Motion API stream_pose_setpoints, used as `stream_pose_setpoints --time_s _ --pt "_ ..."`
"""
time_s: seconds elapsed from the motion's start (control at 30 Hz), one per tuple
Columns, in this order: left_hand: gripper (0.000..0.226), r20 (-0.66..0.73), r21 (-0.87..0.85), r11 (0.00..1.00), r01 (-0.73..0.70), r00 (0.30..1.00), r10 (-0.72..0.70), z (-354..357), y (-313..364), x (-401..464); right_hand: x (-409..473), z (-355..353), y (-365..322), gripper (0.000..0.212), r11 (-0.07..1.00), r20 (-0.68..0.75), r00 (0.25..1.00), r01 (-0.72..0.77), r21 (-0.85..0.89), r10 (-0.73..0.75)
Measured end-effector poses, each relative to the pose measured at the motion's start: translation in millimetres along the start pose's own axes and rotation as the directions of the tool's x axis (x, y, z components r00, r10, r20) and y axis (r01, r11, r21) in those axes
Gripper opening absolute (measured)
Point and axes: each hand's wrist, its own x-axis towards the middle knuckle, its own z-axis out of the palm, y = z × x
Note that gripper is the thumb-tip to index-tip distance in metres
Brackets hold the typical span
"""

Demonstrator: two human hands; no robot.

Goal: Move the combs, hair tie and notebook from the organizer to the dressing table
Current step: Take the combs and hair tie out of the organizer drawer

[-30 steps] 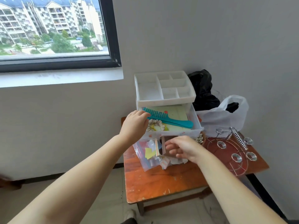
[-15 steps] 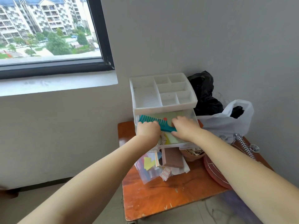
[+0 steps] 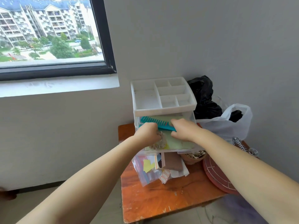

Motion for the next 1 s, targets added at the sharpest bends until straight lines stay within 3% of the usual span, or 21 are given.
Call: stream_pose_setpoints --time_s 0.13,0.23,0.3,0.43,0.57,0.67,0.87,1.0 --pt "0.006 -0.017 -0.317 0.946 0.064 0.997 -0.073 -13 -2 -8 -6 -15 5 0.032 0.994 0.015 0.999 0.050 0.097 -0.052" --pt "0.025 0.020 -0.575 0.804 0.150 0.985 -0.169 -19 0 -22 -18 -24 7 0.026 0.990 0.013 0.998 0.064 0.127 -0.066" --pt "0.023 0.005 -0.692 0.707 0.146 0.980 -0.197 -25 1 -37 -27 -28 8 0.018 0.983 0.005 0.997 0.078 0.167 -0.080" --pt "0.022 -0.074 -0.865 0.491 0.098 0.945 -0.319 -31 -7 -89 -51 -33 -9 0.017 0.959 -0.054 0.985 0.175 0.225 -0.167" --pt "0.015 -0.150 -0.914 0.400 0.060 0.867 -0.474 -24 -35 -159 -72 -21 -57 0.022 0.895 -0.137 0.948 0.316 0.313 -0.287" --pt "0.013 -0.191 -0.903 0.417 0.103 0.775 -0.603 -11 -67 -222 -84 -8 -111 0.023 0.864 -0.160 0.909 0.415 0.284 -0.385" --pt "0.010 -0.298 -0.798 0.487 0.355 0.471 -0.831 47 -120 -383 -139 64 -244 0.026 0.757 -0.095 0.783 0.619 0.211 -0.614" --pt "0.014 -0.273 -0.712 0.377 0.592 0.262 -0.926 114 -135 -519 -216 139 -334 0.029 0.616 0.047 0.615 0.782 0.090 -0.787"
